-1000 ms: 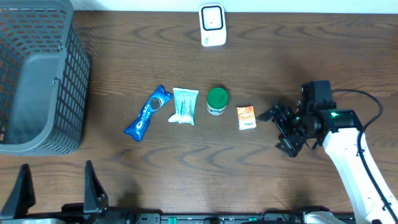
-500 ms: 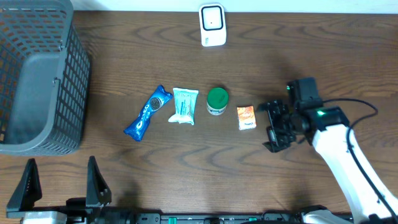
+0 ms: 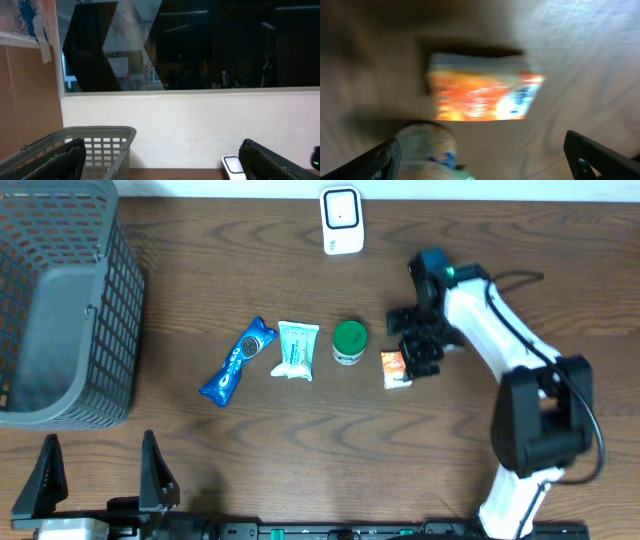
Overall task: Scan the item barcode
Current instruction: 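Reach the right gripper toward the orange snack pack, then lower the right gripper over the orange pack and close on it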
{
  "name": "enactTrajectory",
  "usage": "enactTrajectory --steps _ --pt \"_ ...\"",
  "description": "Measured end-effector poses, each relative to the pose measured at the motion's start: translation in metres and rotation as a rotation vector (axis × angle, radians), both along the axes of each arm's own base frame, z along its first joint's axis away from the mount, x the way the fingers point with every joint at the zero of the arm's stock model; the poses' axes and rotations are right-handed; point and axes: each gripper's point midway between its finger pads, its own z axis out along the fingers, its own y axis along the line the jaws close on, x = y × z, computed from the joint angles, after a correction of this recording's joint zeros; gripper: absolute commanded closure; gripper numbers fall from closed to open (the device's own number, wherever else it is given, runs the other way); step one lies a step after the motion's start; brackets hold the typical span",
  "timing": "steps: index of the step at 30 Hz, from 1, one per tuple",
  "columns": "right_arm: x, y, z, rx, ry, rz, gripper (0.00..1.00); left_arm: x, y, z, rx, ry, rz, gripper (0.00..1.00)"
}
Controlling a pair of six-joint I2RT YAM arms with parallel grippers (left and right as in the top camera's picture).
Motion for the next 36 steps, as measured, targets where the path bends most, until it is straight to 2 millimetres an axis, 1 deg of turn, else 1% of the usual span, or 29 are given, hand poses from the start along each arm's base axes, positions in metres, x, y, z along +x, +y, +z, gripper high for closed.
enactTrajectory --steps 2,4,8,10,15,20,25,30,31,33,36 --pt "0.008 0.002 -0.001 -0.007 0.008 0.012 0.01 0.000 0.000 0.000 0.006 0.002 0.002 0.02" --pt "0.011 0.005 -0.008 -0.012 0.018 0.023 0.01 0.000 0.000 0.000 0.011 0.001 0.004 0.02" --pt "0.000 0.008 -0.029 -0.037 0.097 0.043 0.01 0.000 0.000 0.000 0.013 0.001 0.004 0.02" --pt "-0.004 0.010 -0.035 -0.047 0.112 0.056 0.01 0.000 0.000 0.000 0.013 0.002 0.004 0.02" --pt "-0.007 0.014 -0.037 -0.099 0.099 0.093 0.01 0.000 0.000 0.000 0.013 0.002 0.004 0.02" --pt "-0.013 0.014 -0.039 -0.190 0.090 0.117 0.01 0.000 0.000 0.000 0.013 0.001 0.004 0.02" --pt "-0.024 0.013 -0.038 -0.262 0.119 0.100 0.01 0.000 0.000 0.000 0.013 0.002 0.004 0.02" --pt "-0.025 0.009 -0.038 -0.305 0.118 0.062 0.01 0.000 0.000 0.000 0.013 0.002 0.004 0.02" --pt "-0.026 0.009 -0.040 -0.310 0.118 0.052 0.01 0.000 0.000 0.000 0.013 0.002 0.004 0.02" --pt "-0.029 0.005 -0.051 -0.322 0.117 0.033 0.01 0.000 0.000 0.000 0.013 0.001 0.004 0.02" --pt "-0.028 0.005 -0.054 -0.311 0.080 0.019 0.01 0.000 0.000 -0.001 0.013 0.002 0.004 0.02"
